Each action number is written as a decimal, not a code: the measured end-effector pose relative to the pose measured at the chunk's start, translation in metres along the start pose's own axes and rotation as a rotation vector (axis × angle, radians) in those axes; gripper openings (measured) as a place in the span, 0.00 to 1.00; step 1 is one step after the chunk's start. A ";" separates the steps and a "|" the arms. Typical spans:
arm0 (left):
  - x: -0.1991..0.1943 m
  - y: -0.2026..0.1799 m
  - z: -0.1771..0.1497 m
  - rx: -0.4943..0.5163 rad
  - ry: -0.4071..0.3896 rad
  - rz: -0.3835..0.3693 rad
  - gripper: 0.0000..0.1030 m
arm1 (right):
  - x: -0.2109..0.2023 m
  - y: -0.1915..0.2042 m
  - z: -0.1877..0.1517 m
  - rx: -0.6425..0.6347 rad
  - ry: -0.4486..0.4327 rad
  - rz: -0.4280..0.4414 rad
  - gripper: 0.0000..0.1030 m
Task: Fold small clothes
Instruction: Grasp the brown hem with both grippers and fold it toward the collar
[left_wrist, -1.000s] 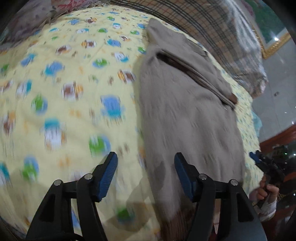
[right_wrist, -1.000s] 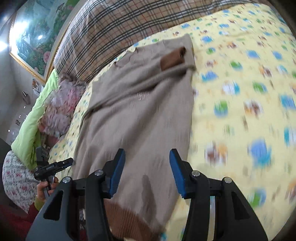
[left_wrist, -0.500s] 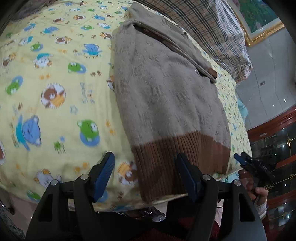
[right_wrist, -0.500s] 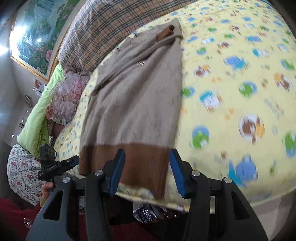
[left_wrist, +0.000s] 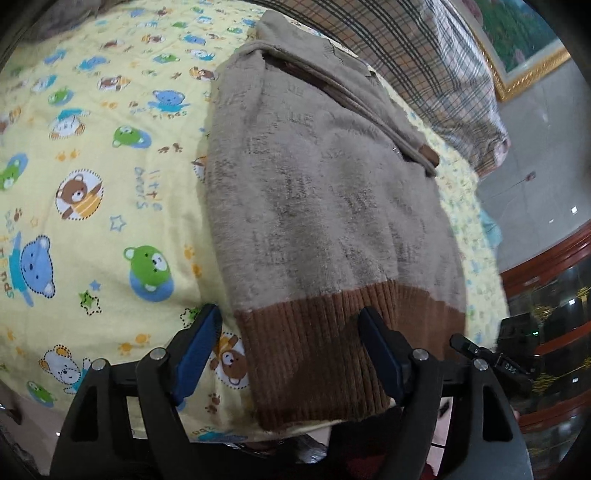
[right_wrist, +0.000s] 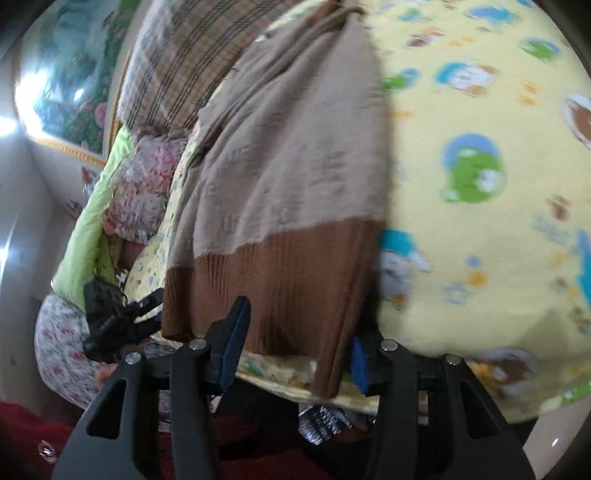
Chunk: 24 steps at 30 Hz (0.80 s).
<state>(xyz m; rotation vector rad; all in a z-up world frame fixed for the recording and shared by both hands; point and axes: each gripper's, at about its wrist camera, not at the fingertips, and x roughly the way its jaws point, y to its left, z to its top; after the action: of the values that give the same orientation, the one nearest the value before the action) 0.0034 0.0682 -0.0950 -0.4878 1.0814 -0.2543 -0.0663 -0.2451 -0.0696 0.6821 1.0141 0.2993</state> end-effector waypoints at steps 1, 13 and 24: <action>0.003 -0.007 0.000 0.030 0.004 0.029 0.74 | 0.002 0.001 0.000 -0.002 0.005 -0.003 0.16; -0.002 -0.007 0.002 0.133 0.036 -0.091 0.12 | -0.068 -0.025 0.008 -0.003 -0.113 -0.016 0.06; 0.003 0.029 0.004 -0.008 0.118 -0.182 0.27 | -0.055 -0.041 0.018 0.033 -0.055 0.013 0.22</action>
<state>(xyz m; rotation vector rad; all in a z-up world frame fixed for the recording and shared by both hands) 0.0068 0.0933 -0.1101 -0.5847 1.1540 -0.4434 -0.0818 -0.3121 -0.0524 0.7235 0.9639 0.2739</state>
